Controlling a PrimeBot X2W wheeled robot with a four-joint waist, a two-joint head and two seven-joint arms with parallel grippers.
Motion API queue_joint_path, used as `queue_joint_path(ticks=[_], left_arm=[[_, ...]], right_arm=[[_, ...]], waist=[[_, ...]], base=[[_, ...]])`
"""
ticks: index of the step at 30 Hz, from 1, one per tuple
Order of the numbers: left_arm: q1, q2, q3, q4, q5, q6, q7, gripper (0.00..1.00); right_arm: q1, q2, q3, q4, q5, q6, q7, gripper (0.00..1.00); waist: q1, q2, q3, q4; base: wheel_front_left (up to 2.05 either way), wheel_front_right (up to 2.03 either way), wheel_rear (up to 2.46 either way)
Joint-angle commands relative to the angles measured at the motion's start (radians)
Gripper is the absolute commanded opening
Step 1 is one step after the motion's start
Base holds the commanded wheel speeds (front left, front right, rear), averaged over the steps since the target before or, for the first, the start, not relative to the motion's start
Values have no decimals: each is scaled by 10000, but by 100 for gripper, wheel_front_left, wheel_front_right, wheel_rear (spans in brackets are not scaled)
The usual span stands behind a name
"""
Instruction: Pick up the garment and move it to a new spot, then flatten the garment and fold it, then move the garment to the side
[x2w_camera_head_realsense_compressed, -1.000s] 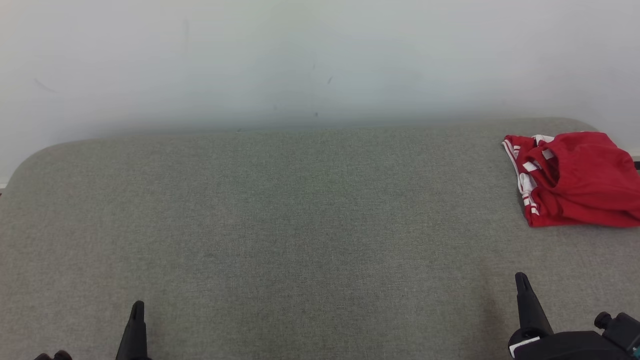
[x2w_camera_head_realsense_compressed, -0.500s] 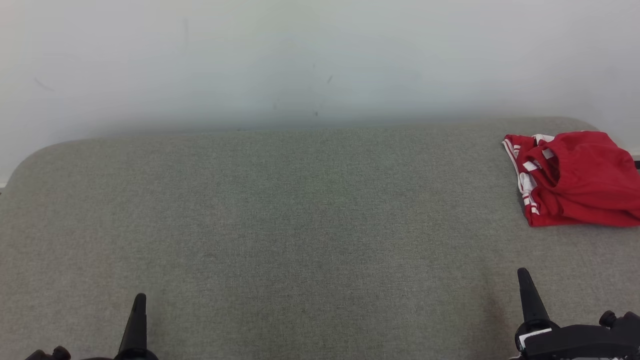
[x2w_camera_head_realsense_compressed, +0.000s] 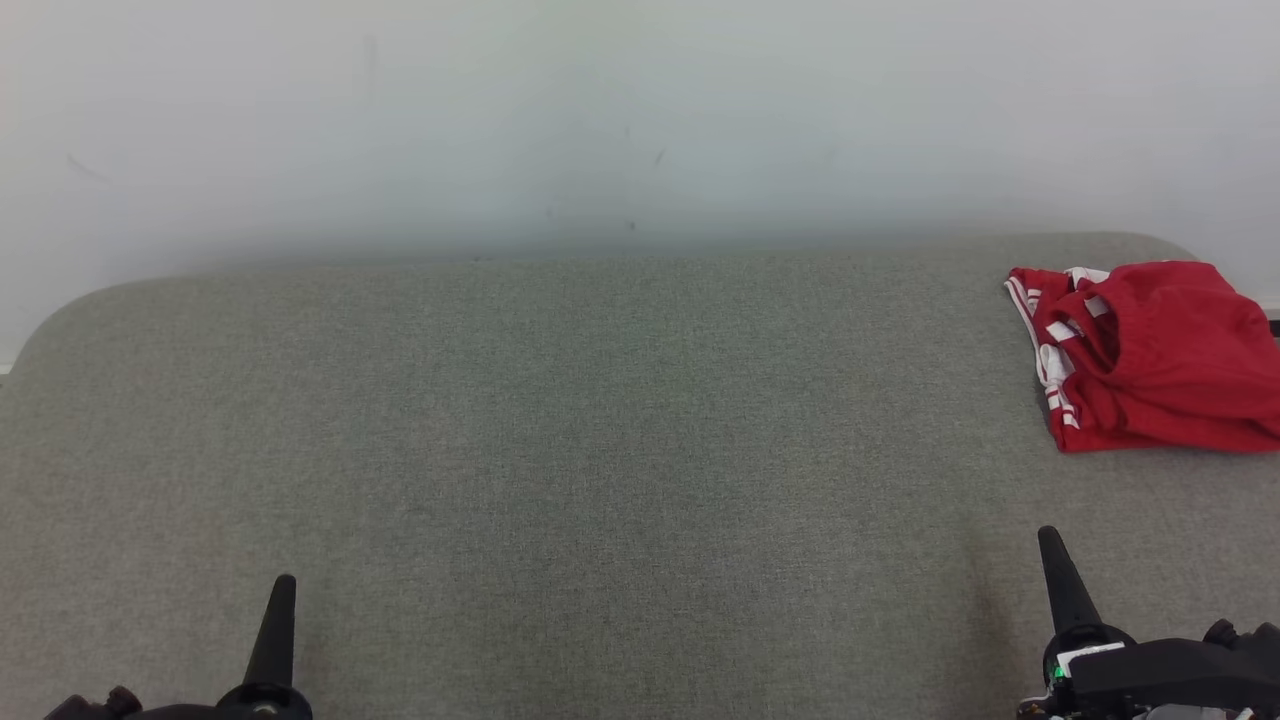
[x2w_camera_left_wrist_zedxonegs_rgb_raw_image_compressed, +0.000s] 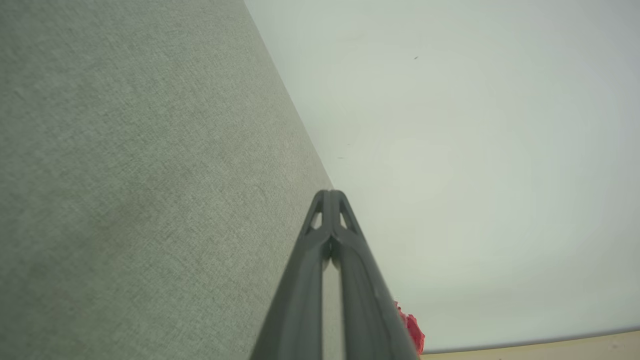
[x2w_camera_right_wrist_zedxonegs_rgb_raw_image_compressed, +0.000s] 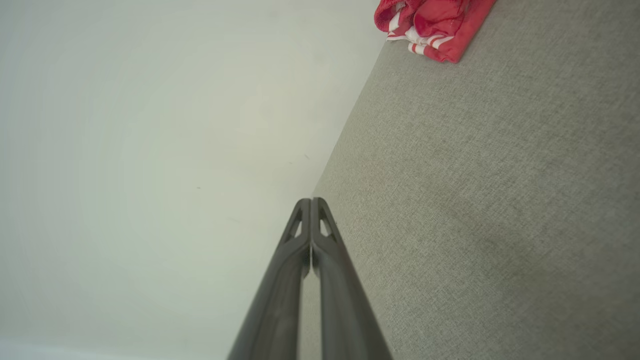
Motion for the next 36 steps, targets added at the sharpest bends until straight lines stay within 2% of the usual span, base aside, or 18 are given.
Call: queue_joint_path(ticks=[1,36], left_arm=[[-233,16,36,-39,-249,1,74,0],[-572,0,51,88,-3106,3,825,0]], right_arm=[[-141,17,-58,-50,248,-12,39,0],[-459,140,-420,94,3071,-18,740,0]], waist=[[0,0,2,0],[0,0,48,-7]], base=[[0,0,0],[0,0,0]])
